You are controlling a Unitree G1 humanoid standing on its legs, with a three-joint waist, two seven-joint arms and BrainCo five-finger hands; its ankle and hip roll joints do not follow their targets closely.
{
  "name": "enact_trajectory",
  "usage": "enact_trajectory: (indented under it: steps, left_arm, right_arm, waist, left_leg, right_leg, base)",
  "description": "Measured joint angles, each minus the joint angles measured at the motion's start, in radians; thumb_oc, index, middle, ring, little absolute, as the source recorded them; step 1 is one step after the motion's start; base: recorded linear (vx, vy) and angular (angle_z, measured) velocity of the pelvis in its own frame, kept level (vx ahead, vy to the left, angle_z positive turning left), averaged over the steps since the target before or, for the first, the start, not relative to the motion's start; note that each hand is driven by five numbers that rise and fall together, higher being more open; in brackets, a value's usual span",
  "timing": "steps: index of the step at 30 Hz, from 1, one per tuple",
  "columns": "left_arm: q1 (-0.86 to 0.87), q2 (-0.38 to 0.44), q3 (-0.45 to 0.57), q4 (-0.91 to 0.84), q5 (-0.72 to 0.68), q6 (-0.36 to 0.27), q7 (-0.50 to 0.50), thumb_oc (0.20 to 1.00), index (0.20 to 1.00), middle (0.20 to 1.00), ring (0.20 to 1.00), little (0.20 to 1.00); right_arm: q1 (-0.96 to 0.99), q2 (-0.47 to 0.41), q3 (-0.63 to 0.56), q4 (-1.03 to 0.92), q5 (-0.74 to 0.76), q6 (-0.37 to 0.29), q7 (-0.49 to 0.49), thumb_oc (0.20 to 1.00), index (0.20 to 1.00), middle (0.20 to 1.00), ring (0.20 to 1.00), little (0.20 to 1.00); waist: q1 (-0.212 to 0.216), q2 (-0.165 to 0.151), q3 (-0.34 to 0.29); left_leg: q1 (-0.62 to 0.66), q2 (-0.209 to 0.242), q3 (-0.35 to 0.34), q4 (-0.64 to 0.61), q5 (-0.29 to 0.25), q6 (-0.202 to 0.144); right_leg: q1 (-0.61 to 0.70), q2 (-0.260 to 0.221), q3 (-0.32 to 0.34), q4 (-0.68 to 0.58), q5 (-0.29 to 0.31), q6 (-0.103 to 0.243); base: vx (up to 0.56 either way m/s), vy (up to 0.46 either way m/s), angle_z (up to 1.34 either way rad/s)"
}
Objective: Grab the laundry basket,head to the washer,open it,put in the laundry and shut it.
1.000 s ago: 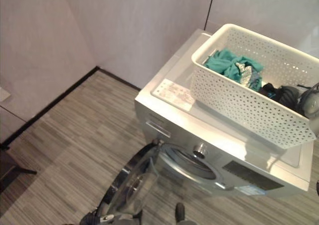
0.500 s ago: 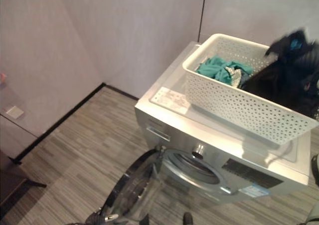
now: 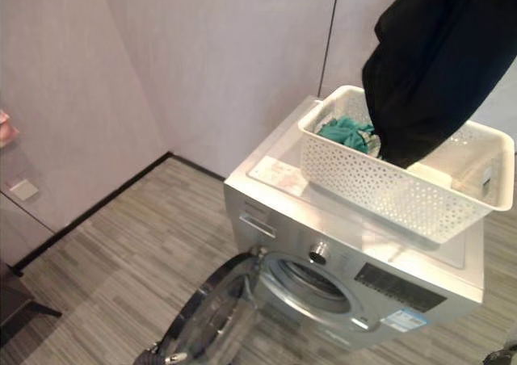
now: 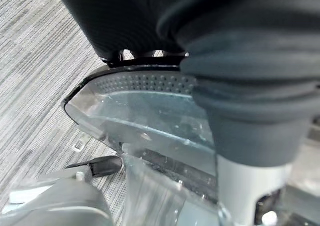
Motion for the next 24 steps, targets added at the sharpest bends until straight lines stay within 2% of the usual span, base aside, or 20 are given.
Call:
enact_trajectory:
  steps: [3, 7, 9, 16, 20, 24]
  left_arm:
    - [0.002, -0.003, -0.018, -0.009, 0.003, 0.003, 0.021, 1.0, 1.0, 1.0, 1.0, 1.0]
    - [0.002, -0.015, -0.019, -0.011, 0.004, 0.011, 0.037, 1.0, 1.0, 1.0, 1.0, 1.0]
    - [0.002, -0.016, -0.043, -0.015, 0.003, 0.019, 0.051, 1.0, 1.0, 1.0, 1.0, 1.0]
    - [0.011, -0.017, -0.055, -0.014, 0.003, 0.02, 0.059, 1.0, 1.0, 1.0, 1.0, 1.0]
    - [0.017, -0.013, -0.055, -0.005, 0.003, 0.017, 0.065, 1.0, 1.0, 1.0, 1.0, 1.0]
    - [0.024, -0.023, -0.055, -0.004, 0.003, 0.017, 0.066, 1.0, 1.0, 1.0, 1.0, 1.0]
  right_arm:
    - [-0.017, -0.027, -0.027, -0.012, -0.089, 0.011, -0.115, 0.2, 0.2, 0.2, 0.2, 0.2]
    - [-0.025, -0.07, -0.076, -0.036, -0.125, 0.018, -0.204, 0.2, 0.2, 0.2, 0.2, 0.2]
    - [-0.081, -0.11, -0.061, -0.034, -0.157, 0.037, -0.27, 0.2, 0.2, 0.2, 0.2, 0.2]
    - [-0.263, -0.173, 0.039, -0.01, -0.191, 0.043, -0.332, 0.2, 0.2, 0.2, 0.2, 0.2]
    - [-0.289, -0.223, 0.084, 0.054, -0.192, 0.043, -0.347, 0.2, 0.2, 0.2, 0.2, 0.2]
    - [-0.29, -0.277, 0.097, 0.086, -0.192, 0.044, -0.358, 0.2, 0.2, 0.2, 0.2, 0.2]
  waist:
    - [0.001, -0.001, -0.003]
    - [-0.002, 0.006, -0.009]
    - [-0.007, 0.013, -0.013]
    - [-0.027, 0.01, -0.017]
    - [-0.027, -0.008, -0.037]
    - [-0.027, -0.007, -0.054]
  left_leg:
    - [-0.001, 0.0, -0.001, 0.0, 0.001, 0.0]
    - [0.0, -0.003, 0.002, 0.0, 0.003, -0.003]
    - [0.0, -0.005, 0.005, 0.0, 0.003, -0.003]
    - [0.007, -0.005, 0.028, 0.0, 0.002, -0.002]
    - [0.012, -0.008, 0.032, -0.001, -0.004, -0.003]
    - [0.011, -0.011, 0.034, -0.001, -0.004, -0.002]
  right_leg:
    - [0.0, 0.0, 0.0, 0.0, 0.0, 0.0]
    - [-0.002, -0.003, 0.002, 0.0, 0.002, 0.002]
    - [-0.004, -0.004, 0.008, 0.0, 0.004, 0.004]
    - [-0.009, -0.006, 0.029, 0.0, 0.008, 0.01]
    - [-0.009, -0.01, 0.033, 0.0, -0.002, 0.009]
    - [-0.01, -0.014, 0.033, 0.0, -0.002, 0.01]
  base:
    - [0.0, 0.011, 0.0]
    - [0.0, 0.018, -0.01]
    - [0.0, 0.032, -0.04]
    - [0.0, 0.02, -0.1]
    - [0.0, 0.008, -0.03]
    - [0.0, 0.001, -0.01]
